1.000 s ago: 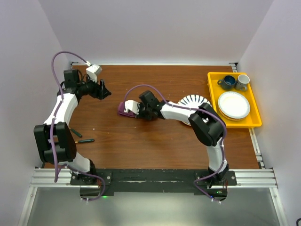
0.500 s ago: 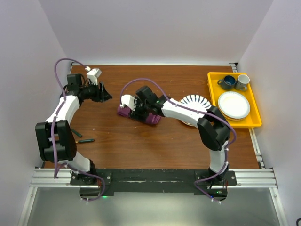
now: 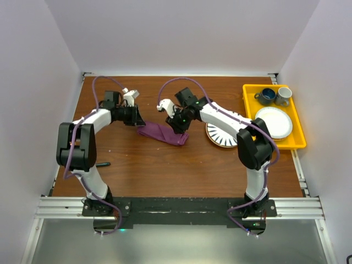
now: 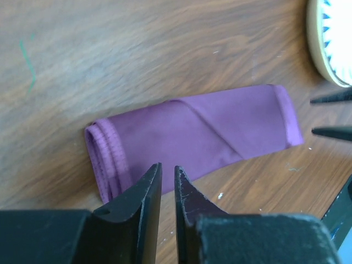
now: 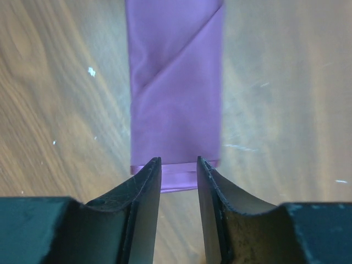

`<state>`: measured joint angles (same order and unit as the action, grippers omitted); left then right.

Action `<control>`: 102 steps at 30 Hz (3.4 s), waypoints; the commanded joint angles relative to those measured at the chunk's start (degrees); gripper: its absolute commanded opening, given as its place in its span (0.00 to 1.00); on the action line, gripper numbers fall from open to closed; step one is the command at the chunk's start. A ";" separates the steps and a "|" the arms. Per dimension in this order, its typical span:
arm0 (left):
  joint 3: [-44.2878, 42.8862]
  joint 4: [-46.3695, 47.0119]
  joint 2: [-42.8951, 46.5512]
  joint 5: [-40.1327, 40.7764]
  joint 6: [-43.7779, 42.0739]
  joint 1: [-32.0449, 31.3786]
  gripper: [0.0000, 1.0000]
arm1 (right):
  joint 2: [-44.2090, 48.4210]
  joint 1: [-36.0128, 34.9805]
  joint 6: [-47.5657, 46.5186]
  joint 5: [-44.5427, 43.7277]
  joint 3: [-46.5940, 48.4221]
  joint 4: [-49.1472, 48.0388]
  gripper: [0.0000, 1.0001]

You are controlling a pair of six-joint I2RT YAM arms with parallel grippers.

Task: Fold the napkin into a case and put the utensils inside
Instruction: Smooth out the smaller rectangle-folded napkin at the center of the board, then rotate the smaller rectangle-folded napkin at the center of the board, then pick up the fork from the corner of the board.

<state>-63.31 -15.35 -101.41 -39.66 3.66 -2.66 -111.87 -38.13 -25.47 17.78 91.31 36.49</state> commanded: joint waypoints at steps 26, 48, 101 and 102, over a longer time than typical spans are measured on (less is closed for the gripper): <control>-4.02 -11.00 1.99 4.40 -5.51 4.15 0.35 | -0.36 2.09 7.56 10.97 5.54 8.07 0.57; -6.99 -1.44 -10.29 5.30 3.36 -3.23 0.40 | -4.84 -0.18 5.07 9.37 -5.87 3.15 0.56; 8.29 -15.85 12.29 45.81 11.99 36.22 0.50 | 8.69 5.96 15.98 2.34 9.24 -0.19 0.98; 8.20 -14.72 11.50 45.99 11.37 36.49 0.49 | 8.69 6.05 16.24 2.35 9.33 -0.10 0.98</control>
<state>-55.09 -35.66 -88.36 5.45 16.91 31.94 -103.57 -32.32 -10.70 18.13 98.35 35.55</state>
